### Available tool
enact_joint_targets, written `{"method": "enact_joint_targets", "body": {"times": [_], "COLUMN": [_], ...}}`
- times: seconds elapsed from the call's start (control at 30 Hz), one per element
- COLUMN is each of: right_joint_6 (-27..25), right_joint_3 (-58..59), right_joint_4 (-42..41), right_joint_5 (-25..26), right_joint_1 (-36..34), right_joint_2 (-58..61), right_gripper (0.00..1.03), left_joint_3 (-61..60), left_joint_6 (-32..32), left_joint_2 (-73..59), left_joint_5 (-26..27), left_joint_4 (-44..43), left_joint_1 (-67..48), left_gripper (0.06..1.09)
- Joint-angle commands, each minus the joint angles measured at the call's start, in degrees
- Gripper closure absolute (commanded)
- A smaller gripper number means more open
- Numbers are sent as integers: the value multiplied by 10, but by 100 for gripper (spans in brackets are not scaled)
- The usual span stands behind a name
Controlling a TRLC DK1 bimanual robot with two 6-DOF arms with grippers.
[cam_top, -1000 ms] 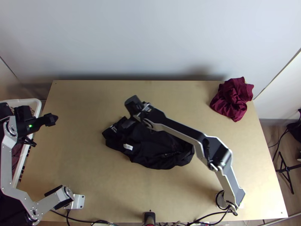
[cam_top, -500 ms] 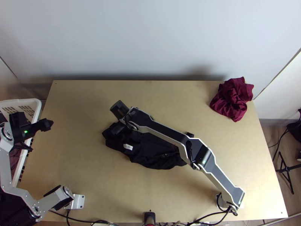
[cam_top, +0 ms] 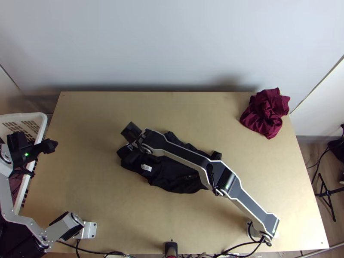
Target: Fold the t-shirt
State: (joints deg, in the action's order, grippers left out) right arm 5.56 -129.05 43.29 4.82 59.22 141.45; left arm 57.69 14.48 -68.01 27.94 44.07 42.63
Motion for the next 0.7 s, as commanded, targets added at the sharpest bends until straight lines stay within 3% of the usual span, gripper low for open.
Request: {"method": "enact_joint_targets", "body": {"times": [0.0, 0.07, 0.13, 0.2, 0.27, 0.3, 0.67], "right_joint_6": [-2, -2, -9, -13, -28, -35, -40], "right_joint_3": [-2, -2, -3, -6, -8, -8, -18], "right_joint_4": [30, 30, 30, 19, 3, -6, -18], "right_joint_5": [-19, -18, -17, -3, 6, 11, 20], "right_joint_1": [12, 11, 9, 7, 5, 4, -8], "right_joint_2": [9, 11, 12, 11, 8, 6, -32], "right_gripper": [6, 7, 19, 47, 86, 95, 95], "left_joint_3": [-3, -3, -3, -3, -3, -4, -3], "left_joint_6": [10, 13, 13, 13, 13, 13, 13], "left_joint_2": [2, 1, 0, -1, -1, -1, -1], "left_joint_5": [1, 1, 1, 1, 1, 1, 2], "left_joint_4": [3, 2, 1, 1, 1, 1, 0], "left_joint_1": [15, 16, 17, 17, 17, 17, 11], "left_gripper": [11, 11, 11, 11, 11, 11, 11]}}
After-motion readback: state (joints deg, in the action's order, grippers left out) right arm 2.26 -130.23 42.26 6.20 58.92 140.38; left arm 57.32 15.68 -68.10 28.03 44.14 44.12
